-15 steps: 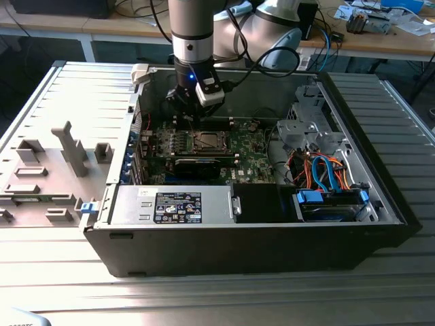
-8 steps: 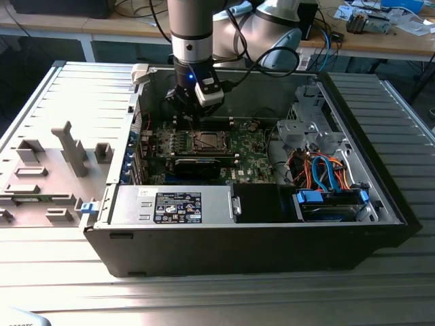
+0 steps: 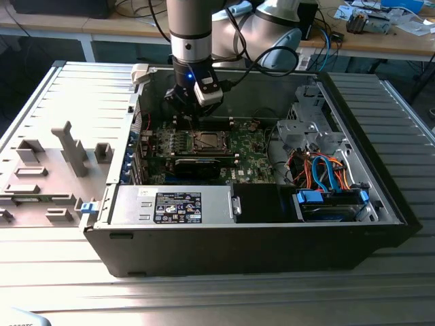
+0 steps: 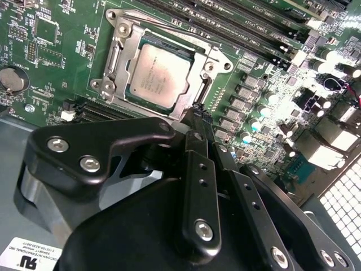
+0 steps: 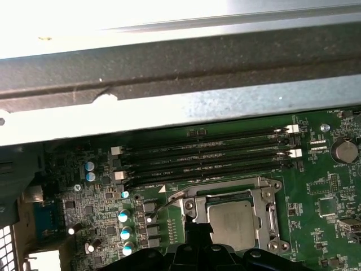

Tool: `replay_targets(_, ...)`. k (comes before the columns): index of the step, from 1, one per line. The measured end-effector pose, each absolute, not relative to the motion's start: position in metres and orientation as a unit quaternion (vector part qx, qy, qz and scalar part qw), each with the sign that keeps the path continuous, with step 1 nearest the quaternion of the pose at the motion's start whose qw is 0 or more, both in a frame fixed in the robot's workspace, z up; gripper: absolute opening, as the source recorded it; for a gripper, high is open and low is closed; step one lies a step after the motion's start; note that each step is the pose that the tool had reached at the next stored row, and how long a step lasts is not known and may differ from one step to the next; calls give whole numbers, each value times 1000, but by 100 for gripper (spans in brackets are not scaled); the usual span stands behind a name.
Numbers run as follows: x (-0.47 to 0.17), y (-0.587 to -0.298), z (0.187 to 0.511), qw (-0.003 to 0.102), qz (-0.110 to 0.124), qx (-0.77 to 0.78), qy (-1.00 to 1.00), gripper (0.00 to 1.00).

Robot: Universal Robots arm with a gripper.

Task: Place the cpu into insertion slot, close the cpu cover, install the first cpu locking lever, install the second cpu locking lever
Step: 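Install the first cpu locking lever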

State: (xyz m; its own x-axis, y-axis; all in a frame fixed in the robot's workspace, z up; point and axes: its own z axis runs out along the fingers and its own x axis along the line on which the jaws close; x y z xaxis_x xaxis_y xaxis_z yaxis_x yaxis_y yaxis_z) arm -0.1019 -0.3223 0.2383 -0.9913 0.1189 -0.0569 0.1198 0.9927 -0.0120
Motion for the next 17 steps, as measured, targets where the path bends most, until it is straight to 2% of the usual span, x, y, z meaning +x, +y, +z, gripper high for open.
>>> replay_targets(17,-115,-318,242,29,-7,60,998,11)
